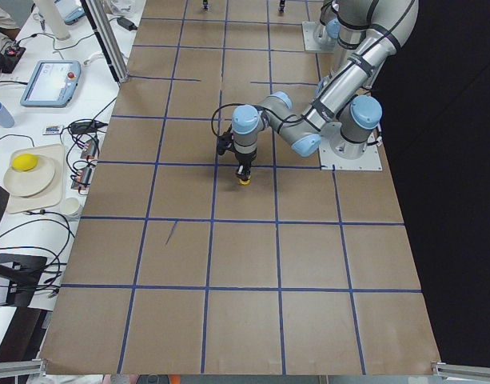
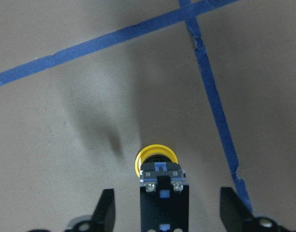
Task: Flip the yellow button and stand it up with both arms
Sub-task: 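Lift the yellow button with the left gripper toward the table center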
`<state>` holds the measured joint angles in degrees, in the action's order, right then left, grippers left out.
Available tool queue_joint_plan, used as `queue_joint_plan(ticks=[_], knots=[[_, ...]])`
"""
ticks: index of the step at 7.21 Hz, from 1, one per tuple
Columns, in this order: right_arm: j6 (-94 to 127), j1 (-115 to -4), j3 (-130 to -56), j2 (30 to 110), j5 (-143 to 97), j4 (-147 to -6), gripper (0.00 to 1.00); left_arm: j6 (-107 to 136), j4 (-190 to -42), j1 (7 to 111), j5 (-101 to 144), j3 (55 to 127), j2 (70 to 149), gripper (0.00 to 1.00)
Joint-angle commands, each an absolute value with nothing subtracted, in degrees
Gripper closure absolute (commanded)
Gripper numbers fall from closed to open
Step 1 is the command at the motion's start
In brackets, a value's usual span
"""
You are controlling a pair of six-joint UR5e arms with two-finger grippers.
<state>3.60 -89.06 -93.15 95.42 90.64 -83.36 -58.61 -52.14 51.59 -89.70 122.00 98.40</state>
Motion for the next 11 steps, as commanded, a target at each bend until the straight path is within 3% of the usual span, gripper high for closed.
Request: queue_joint_plan(ticks=[1,3,6,11], knots=[[3.5,-88.8,-93.2,95.4,90.9,-83.3,0.00,-59.2,-52.6,51.5,-88.3,121.9,98.3,0.75],[3.7,-88.8,-93.2,95.4,90.9,-83.1,0.00,-52.8,-58.5,52.5,-82.1,120.0,96.3,0.75],[12.7,-88.2,-92.8,94.6,87.3,-84.0,0.00,-42.6,-76.8,58.3,-71.9,110.2,94.5,0.75],[37.9,-83.9,-91.7,93.1,57.2,-84.5,0.00,-27.5,-93.4,71.1,-41.0,107.5,86.7,0.76]])
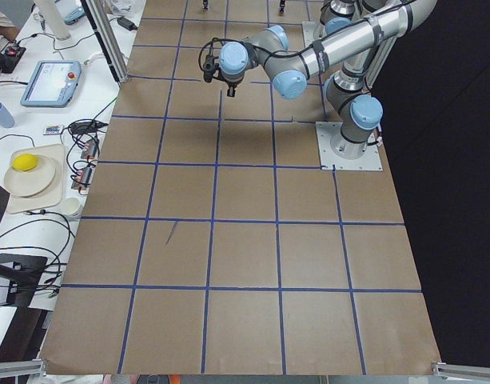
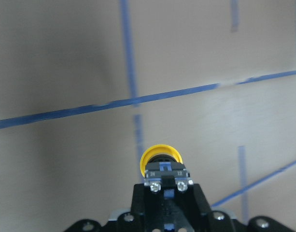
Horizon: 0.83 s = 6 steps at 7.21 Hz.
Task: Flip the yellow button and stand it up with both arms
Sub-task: 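Lift the yellow button with the left gripper toward the table center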
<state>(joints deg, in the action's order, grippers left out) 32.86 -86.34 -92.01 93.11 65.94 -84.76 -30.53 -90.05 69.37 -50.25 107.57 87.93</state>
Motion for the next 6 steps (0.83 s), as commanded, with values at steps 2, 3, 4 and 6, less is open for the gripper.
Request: queue_joint_plan(ticks=[2,3,4,6], knots=[[42.7,-81.4,-92.4,93.6,46.3,-84.1,0.00,-17.5,-92.5,79.0,-27.2,107.3,86.6,0.79],[44.1,-81.4,-92.6,93.8,45.4,-83.9,0.00,-12.7,-90.3,81.4,-21.4,107.6,86.1,0.79],[44.2,-81.6,-93.1,93.5,42.6,-83.8,0.00,-10.2,-90.1,82.2,-14.2,108.3,85.4,0.79],[44.4,-81.6,-93.2,93.3,38.9,-84.2,0.00,-6.6,-90.1,82.4,-6.0,109.2,83.7,0.79]])
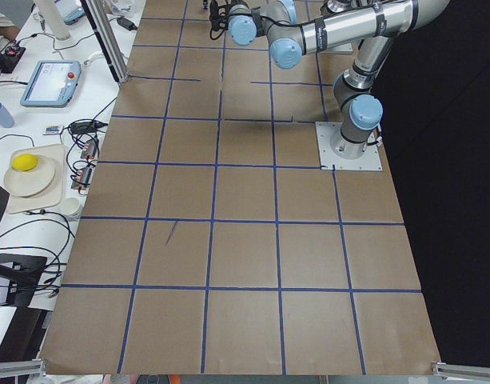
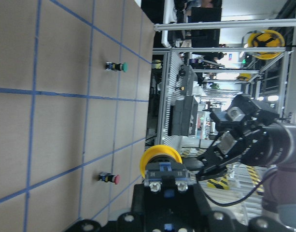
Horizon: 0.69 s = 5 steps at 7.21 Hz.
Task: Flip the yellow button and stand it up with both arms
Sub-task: 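Lift the yellow button with the left gripper toward the table center, then hold the button out with the left gripper while the right gripper approaches its yellow cap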
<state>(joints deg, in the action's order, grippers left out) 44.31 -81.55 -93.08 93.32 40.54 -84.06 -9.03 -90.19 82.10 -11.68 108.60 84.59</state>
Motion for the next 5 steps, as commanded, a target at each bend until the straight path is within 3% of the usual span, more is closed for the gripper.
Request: queue_joint_plan(ticks=[1,5], knots=[[44.2,-81.6,-93.2,93.7,37.9,-84.5,0.00,-6.1,-90.1,82.4,-5.0,109.2,83.2,0.79],[44.5,-85.8,-92.9,93.9,30.9,-84.6,0.00,-5.5,-90.1,82.4,-0.9,109.6,83.8,0.79]])
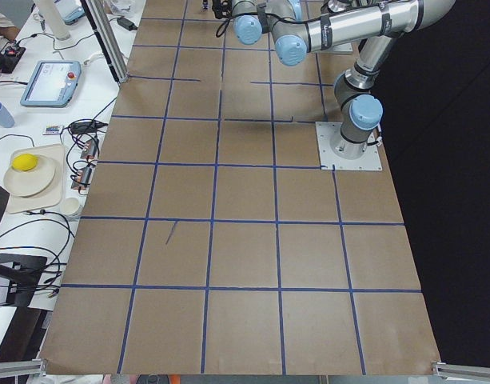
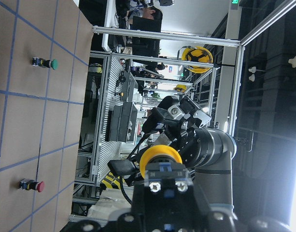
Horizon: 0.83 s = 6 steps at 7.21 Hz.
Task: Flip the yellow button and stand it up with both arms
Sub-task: 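Hold the button out with the left gripper while the right gripper approaches its yellow cap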
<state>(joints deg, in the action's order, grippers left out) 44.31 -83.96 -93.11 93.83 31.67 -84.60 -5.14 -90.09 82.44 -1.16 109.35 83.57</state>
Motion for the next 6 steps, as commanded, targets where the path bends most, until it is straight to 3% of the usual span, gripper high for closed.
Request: queue_joint_plan(ticks=[1,4,6], knots=[[44.5,-86.0,-92.7,94.0,28.1,-84.6,0.00,-5.5,-90.1,82.4,-0.9,109.8,83.7,0.79],[44.6,-86.2,-92.8,94.0,26.1,-84.5,0.01,-4.5,-89.9,82.4,-0.7,109.7,83.3,0.79],[44.5,-86.5,-93.0,94.0,25.8,-84.6,0.15,-4.6,-89.9,82.4,-0.6,109.7,83.5,0.79]])
